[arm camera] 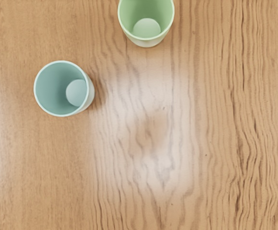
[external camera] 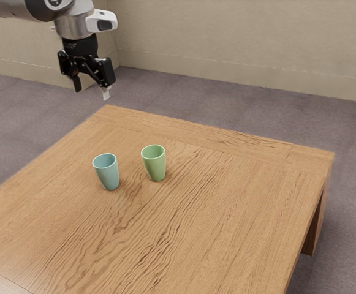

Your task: Place the right cup onto the left cup

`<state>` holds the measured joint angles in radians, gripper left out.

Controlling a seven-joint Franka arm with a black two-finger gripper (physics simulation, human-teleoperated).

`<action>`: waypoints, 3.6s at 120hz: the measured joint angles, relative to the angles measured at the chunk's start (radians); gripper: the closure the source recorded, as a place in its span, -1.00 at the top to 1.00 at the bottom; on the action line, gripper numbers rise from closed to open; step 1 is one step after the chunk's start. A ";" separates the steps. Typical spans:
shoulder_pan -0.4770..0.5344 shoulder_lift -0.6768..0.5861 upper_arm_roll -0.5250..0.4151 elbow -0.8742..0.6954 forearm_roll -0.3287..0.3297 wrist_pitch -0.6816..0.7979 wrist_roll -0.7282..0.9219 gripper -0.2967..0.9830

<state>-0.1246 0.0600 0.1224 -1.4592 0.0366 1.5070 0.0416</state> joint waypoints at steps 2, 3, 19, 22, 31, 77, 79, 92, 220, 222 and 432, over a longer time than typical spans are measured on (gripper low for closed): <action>-0.002 0.000 -0.002 0.000 0.000 0.000 -0.001 0.54; -0.003 0.000 -0.003 0.001 0.000 0.001 -0.002 0.54; -0.015 0.004 -0.007 0.009 -0.002 0.001 -0.010 0.54; -0.014 0.007 -0.007 0.012 -0.003 0.001 -0.011 0.54; -0.008 0.022 -0.007 0.022 -0.003 0.002 -0.010 0.54; -0.004 0.115 -0.074 0.014 -0.006 0.061 0.001 0.54; -0.005 0.119 -0.076 0.012 -0.006 0.066 0.001 0.54; -0.003 0.153 -0.087 0.001 -0.006 0.098 0.004 0.54; -0.036 0.556 -0.092 0.313 -0.051 0.163 -0.110 0.54; -0.036 0.561 -0.091 0.318 -0.051 0.165 -0.114 0.54; 0.054 0.854 -0.086 0.550 -0.049 0.251 -0.298 0.54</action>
<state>-0.0701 0.9137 0.0369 -0.9087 -0.0122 1.7585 -0.2568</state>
